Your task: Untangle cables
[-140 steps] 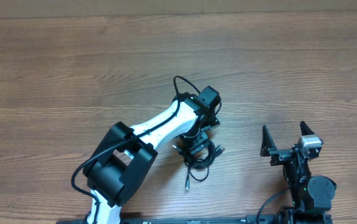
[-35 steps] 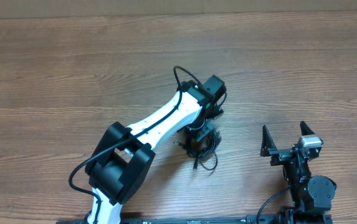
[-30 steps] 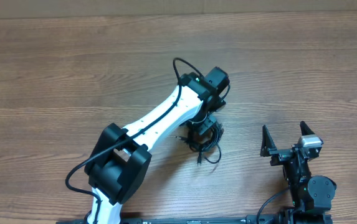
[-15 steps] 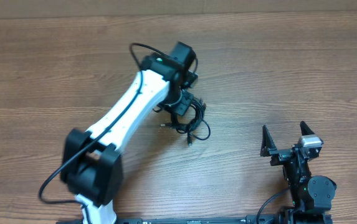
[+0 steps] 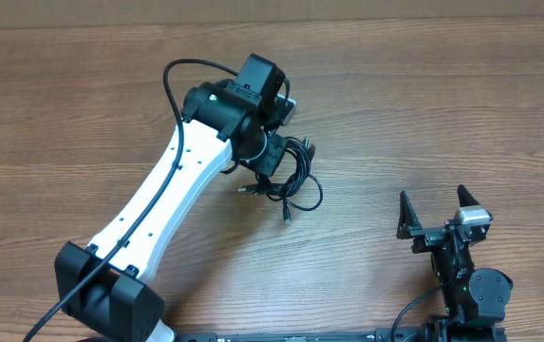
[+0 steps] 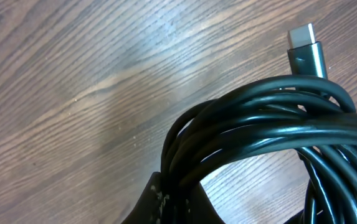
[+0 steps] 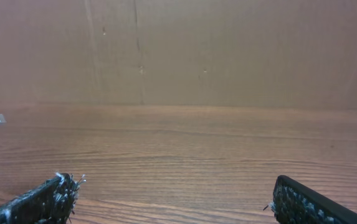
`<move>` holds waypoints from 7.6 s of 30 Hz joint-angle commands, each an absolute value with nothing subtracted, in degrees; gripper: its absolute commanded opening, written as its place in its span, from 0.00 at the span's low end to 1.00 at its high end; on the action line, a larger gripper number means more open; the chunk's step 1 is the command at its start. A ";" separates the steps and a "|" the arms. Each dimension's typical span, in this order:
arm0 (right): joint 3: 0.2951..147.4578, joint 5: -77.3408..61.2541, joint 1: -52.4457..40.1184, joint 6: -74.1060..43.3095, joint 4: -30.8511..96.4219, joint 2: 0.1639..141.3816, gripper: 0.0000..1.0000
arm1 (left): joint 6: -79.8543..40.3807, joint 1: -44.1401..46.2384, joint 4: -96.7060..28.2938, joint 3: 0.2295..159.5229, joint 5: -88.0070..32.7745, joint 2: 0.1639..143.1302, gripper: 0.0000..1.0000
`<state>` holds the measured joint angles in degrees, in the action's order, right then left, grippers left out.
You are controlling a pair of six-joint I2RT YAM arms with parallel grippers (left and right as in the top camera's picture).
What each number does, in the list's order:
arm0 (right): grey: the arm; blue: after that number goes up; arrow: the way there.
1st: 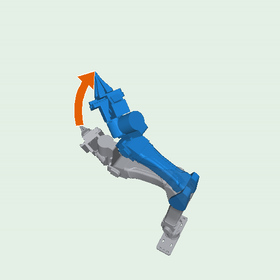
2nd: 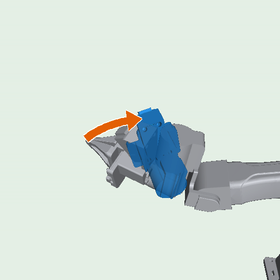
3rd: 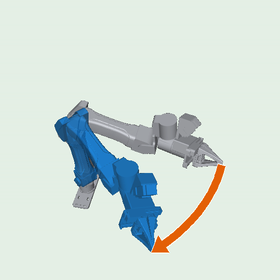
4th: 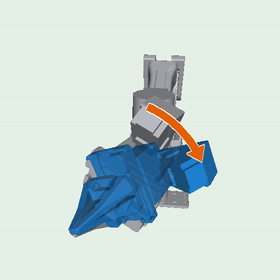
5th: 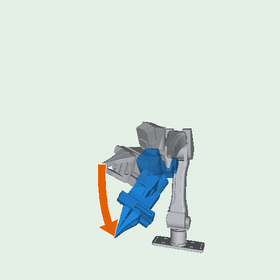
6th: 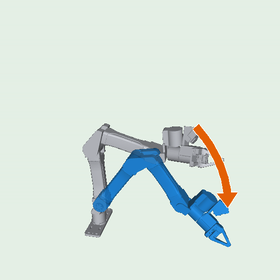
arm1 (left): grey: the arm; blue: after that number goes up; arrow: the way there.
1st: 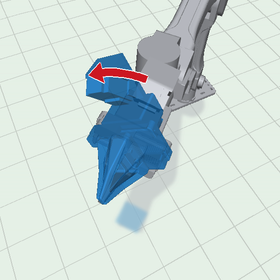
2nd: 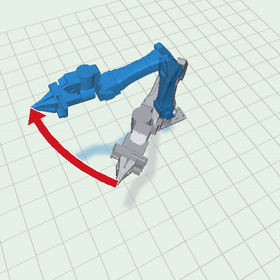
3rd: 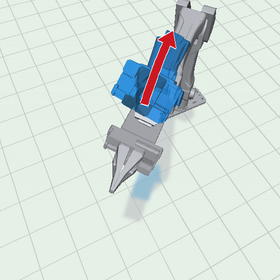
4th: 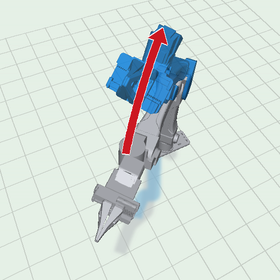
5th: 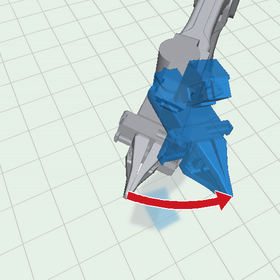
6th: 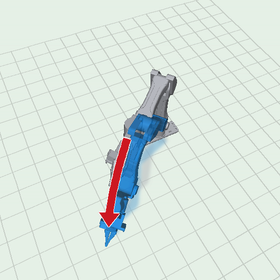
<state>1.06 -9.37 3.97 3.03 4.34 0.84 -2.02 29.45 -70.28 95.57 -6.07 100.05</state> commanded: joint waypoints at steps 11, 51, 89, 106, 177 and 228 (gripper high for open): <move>0.45 -8.64 3.49 3.29 4.16 0.16 1.00 | -4.82 28.84 -70.74 96.60 -7.51 98.37 0.04; 0.45 -8.64 3.49 3.29 4.16 0.16 1.00 | -5.85 28.77 -71.92 90.41 -7.60 97.93 0.04; 13.78 -24.12 3.49 -10.70 12.43 0.19 1.00 | 26.39 20.99 -65.91 90.43 -38.85 90.80 0.04; 36.47 -35.90 3.49 -10.68 40.25 17.02 1.00 | -1.13 22.37 -60.53 90.50 -22.41 90.61 0.04; 39.40 -55.40 3.49 -31.73 29.85 29.23 0.14 | 15.09 37.93 -46.26 90.52 -40.27 87.31 0.04; 39.40 -34.06 3.49 -57.08 33.76 29.23 0.04 | -0.91 37.95 -40.60 90.52 -33.98 87.29 0.04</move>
